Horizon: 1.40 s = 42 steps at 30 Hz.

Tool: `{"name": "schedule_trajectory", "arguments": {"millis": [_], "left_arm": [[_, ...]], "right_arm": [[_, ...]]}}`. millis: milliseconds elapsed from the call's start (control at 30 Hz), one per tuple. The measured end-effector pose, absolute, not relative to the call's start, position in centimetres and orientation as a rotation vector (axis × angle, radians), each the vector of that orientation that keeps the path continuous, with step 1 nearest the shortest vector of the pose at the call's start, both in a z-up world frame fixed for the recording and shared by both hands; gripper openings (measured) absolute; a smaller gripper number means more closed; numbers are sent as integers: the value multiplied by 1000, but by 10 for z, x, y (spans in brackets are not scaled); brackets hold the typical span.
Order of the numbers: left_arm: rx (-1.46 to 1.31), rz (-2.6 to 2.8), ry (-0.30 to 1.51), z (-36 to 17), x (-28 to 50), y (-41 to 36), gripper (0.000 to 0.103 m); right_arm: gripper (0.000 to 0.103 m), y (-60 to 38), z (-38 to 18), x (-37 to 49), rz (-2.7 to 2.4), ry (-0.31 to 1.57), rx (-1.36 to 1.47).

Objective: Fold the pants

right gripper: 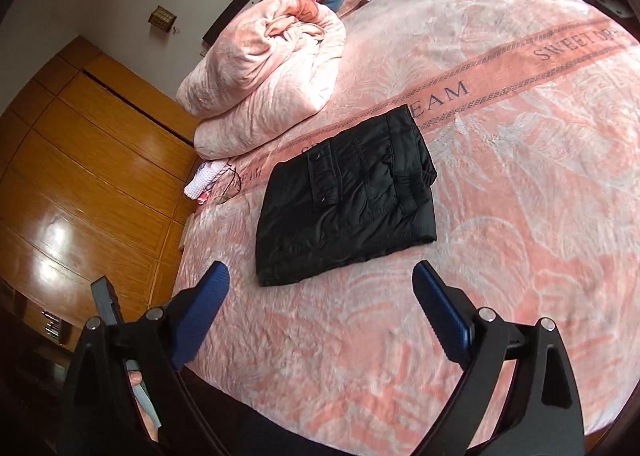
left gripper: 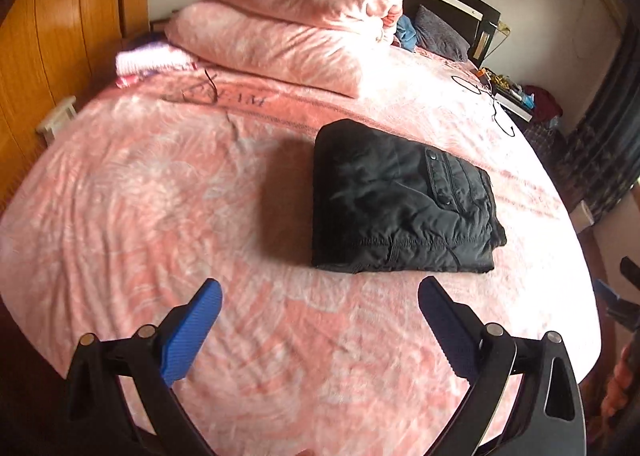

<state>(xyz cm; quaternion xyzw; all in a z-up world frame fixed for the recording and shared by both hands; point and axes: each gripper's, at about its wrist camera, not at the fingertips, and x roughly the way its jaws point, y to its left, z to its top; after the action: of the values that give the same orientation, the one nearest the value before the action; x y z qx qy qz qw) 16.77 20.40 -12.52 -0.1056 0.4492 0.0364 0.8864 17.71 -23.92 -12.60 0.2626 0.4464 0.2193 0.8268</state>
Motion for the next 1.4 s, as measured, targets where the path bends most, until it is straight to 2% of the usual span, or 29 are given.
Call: {"name": "schedule_trajectory", "arguments": {"millis": [267,600,1033,1400], "left_arm": [[-248,67,826,-59,58,179,99],[-166,97,736,-9,-37,146,99],[-113,80,750,4,-95,116,99],[-103,43,755,4,-105,105,99]], "right_arm": [[98,-234,-58,62,432,827,430],[99,-212,2,-32,448,743,292],[99,-193,29,-98,282,645,103],[99,-183,15,-114,255,653,52]]}}
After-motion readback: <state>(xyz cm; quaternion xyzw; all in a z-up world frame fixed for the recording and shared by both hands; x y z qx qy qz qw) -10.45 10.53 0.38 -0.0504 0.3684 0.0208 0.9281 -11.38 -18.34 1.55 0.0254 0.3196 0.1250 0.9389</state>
